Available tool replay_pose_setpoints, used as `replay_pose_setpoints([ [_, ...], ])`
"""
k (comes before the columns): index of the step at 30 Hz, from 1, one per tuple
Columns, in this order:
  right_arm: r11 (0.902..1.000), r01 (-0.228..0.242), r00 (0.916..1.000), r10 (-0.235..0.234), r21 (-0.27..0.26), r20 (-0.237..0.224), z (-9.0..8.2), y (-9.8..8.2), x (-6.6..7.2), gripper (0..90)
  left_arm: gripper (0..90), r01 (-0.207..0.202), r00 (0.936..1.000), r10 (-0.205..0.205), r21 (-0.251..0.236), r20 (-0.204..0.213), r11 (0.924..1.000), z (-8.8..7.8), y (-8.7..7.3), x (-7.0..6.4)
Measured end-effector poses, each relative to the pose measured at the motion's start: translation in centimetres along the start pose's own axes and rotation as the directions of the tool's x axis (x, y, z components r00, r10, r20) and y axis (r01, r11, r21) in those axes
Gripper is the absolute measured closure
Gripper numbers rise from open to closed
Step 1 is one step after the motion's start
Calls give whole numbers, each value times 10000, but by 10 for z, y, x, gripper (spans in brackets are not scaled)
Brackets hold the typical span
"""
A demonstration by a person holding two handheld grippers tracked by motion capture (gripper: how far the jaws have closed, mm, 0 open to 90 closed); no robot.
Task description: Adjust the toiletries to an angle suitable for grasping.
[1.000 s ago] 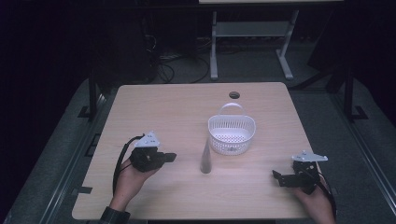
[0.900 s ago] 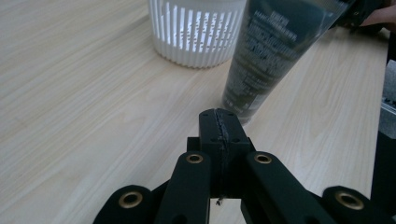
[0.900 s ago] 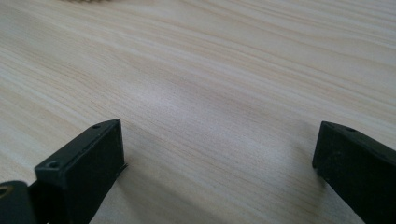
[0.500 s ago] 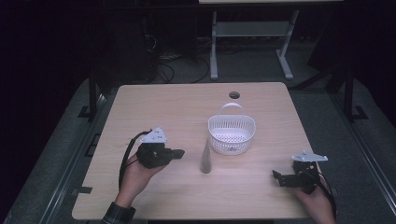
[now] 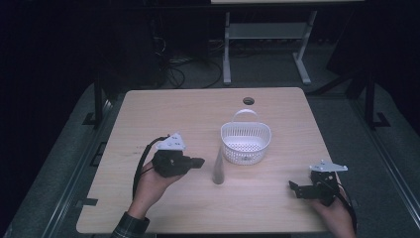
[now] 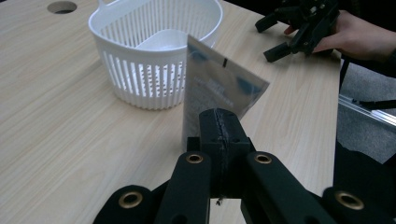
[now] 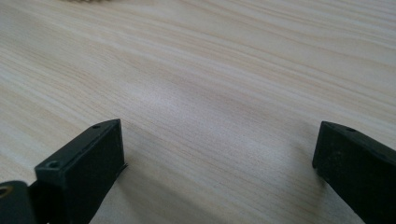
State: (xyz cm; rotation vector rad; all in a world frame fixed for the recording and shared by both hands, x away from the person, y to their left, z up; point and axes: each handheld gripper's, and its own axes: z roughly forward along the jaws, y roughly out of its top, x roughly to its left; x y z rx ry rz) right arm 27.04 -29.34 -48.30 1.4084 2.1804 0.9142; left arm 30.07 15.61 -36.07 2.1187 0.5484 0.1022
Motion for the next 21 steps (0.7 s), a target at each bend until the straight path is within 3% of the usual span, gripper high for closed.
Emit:
replay_pose_setpoints([
  [21, 10000, 2, 10000, -2, -3, 11, 0, 0, 0, 16, 898, -268, 9975, 272, -78, 648, 9996, 17, 13, -14],
])
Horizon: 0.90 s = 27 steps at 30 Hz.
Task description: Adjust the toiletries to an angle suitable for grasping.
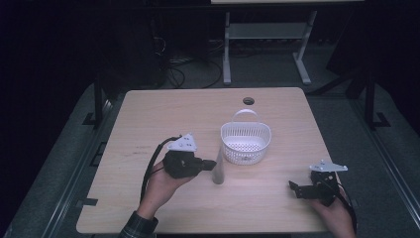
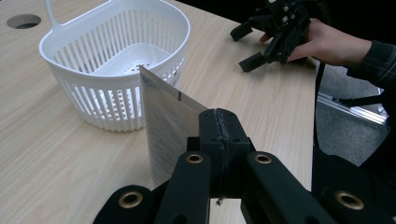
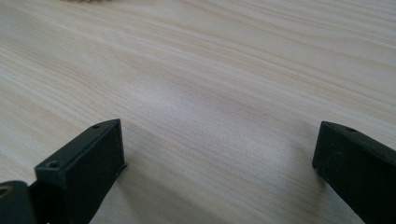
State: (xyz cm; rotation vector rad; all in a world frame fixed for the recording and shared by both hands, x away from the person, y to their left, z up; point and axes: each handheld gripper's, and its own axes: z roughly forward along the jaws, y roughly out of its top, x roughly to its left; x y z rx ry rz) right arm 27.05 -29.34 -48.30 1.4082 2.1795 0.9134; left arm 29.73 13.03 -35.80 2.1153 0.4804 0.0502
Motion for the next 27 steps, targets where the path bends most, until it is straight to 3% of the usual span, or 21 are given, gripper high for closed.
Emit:
replay_pose_setpoints([
  [27, 10000, 3, 10000, -3, 0, -4, 0, 0, 0, 16, 898, -146, 9992, 144, 40, 379, 9999, 14, 6, -10],
])
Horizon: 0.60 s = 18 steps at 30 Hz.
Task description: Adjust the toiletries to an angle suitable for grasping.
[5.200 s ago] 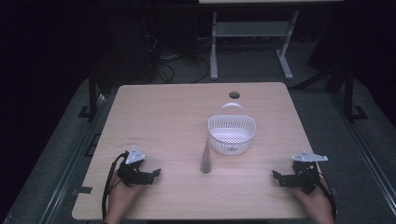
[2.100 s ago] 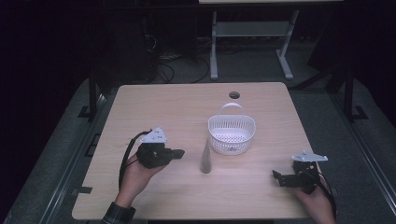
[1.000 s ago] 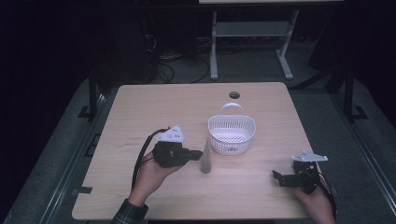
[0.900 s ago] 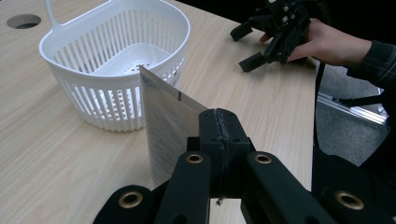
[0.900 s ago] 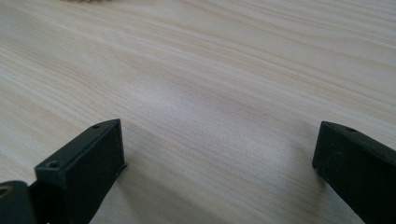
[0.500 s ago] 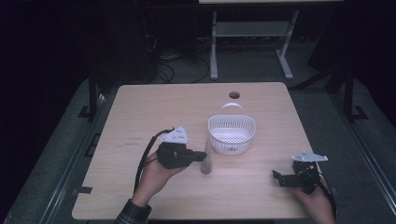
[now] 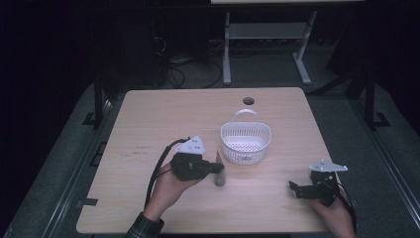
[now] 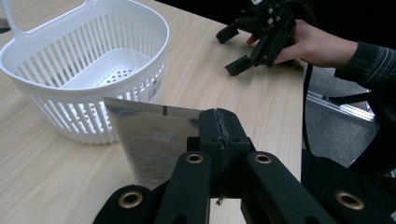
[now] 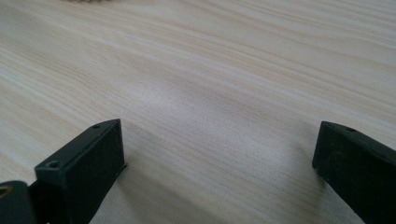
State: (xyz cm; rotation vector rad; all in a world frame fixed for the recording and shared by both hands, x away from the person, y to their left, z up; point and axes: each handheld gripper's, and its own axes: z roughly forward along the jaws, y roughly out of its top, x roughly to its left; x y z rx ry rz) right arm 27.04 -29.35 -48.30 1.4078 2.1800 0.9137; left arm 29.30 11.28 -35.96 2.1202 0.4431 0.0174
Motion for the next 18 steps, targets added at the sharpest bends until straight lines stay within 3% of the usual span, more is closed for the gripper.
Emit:
replay_pose_setpoints([
  [12, 10000, 2, 10000, -2, 0, -2, 0, 0, 0, 16, 876, -28, 10000, 29, 153, -62, 9999, 1, -1, -1],
  [16, 10000, -1, 10000, 1, 1, -3, 0, 0, 0, 16, 821, -45, 9998, 50, 241, -204, 9997, -2, -1, -1],
  [18, 10000, 0, 10000, 0, 0, -2, 0, 0, 0, 16, 733, -35, 9994, 47, 343, -337, 9994, -2, -1, -1],
])
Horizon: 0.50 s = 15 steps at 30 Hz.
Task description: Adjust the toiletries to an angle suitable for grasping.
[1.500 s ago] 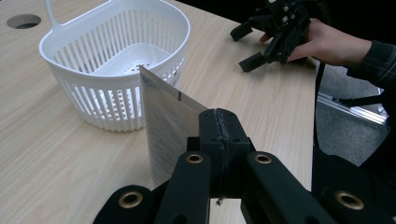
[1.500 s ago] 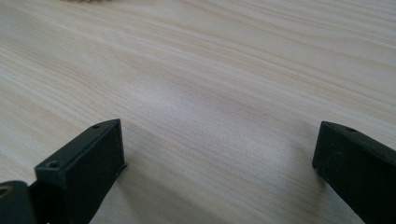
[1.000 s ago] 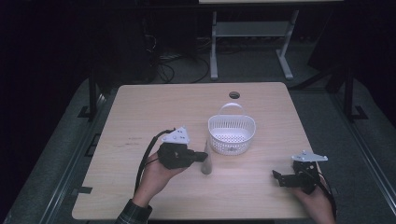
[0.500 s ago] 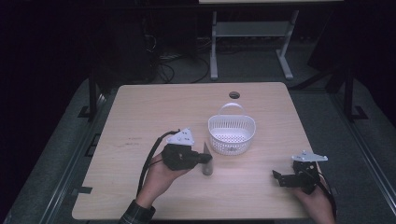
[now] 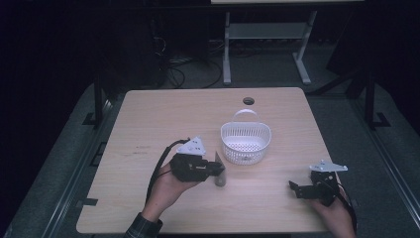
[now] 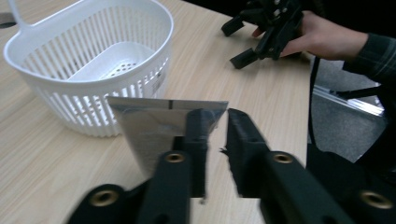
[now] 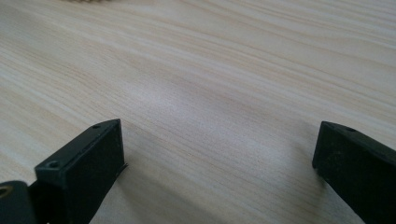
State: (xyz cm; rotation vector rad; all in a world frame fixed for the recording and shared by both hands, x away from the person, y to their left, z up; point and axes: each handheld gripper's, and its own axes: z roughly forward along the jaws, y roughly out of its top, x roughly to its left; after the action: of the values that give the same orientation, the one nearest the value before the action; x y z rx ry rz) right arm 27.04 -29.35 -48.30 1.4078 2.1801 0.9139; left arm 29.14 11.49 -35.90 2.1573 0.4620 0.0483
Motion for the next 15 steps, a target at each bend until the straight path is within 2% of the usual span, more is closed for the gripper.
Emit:
replay_pose_setpoints([
  [1, 10000, 0, 10000, 0, 0, 0, 0, 0, 0, 16, 733, -9, 10000, 9, 22, -80, 10000, 0, 0, 0],
  [5, 10000, 0, 10000, 0, 1, 1, 0, 0, 0, 16, 630, 43, 9998, -43, 23, -206, 10000, -2, 0, 1],
  [6, 10000, 4, 10000, -4, 0, 1, 0, 0, 0, 16, 575, 70, 9997, -69, 20, -237, 10000, -3, 0, 1],
  [7, 10000, 4, 10000, -4, 0, 1, 0, 0, 0, 16, 575, 104, 9995, -103, 24, -285, 9999, -3, 1, 1],
  [15, 10000, -17, 10000, 17, 3, -3, 0, 0, 0, 16, 338, 269, 9967, -245, 308, -775, 9992, -3, 4, 5],
])
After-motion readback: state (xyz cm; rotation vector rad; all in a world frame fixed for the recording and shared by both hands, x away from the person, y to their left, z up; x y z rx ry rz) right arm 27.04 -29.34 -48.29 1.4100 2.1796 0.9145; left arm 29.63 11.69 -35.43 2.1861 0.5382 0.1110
